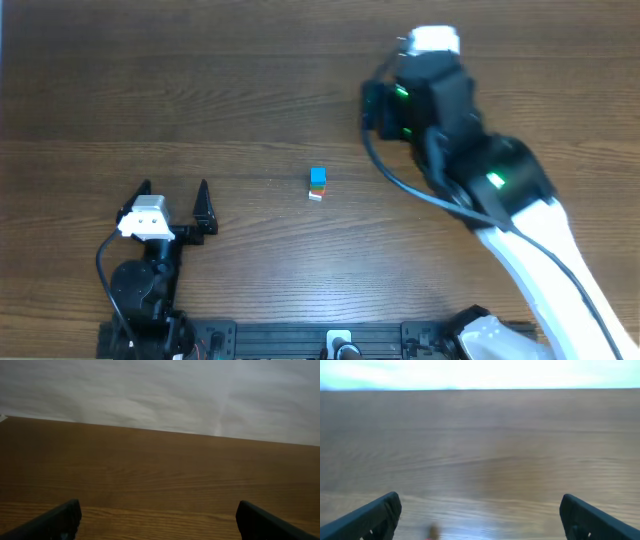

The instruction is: Stack Cubes

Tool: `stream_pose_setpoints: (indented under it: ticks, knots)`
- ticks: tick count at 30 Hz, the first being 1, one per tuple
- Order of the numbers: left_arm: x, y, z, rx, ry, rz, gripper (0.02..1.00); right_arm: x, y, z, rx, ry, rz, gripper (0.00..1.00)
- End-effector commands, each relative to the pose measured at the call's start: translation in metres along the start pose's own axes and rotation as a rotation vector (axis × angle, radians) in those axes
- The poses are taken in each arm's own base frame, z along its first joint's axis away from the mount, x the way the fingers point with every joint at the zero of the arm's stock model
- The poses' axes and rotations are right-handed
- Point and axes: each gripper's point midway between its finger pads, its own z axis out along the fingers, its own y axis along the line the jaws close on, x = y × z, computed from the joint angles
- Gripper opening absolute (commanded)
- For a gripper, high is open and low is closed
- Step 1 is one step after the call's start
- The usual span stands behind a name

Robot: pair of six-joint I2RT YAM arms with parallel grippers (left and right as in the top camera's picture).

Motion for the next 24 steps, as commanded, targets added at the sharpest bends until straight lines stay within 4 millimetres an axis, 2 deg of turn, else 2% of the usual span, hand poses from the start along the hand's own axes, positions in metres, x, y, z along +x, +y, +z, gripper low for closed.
stream_pose_setpoints:
  ticks: [1,2,3,9,15,24]
  knots:
    - [0.002,-0.002,0.0,0.012,0.002,0.015,1.0,0.026,-0.059,-0.012,0.146,-0.032,0.022,0.991]
    - [0.002,-0.002,0.0,0.012,0.002,0.015,1.0,0.038,-0.077,-0.019,0.168,-0.059,0.047,0.993]
    - [0.002,-0.002,0.0,0.012,0.002,0.015,1.0,0.045,-0.085,-0.022,0.17,-0.076,0.049,0.991]
    - [0.002,-0.002,0.0,0.012,0.002,0.015,1.0,0.07,-0.108,-0.046,0.134,-0.221,0.035,0.991]
    - [0.002,-0.002,0.0,0.012,0.002,0.015,1.0,0.092,-0.116,-0.057,0.13,-0.325,0.041,0.991]
    - [0.002,-0.002,0.0,0.012,0.002,0.015,1.0,0.122,-0.124,-0.047,0.134,-0.445,0.058,0.993]
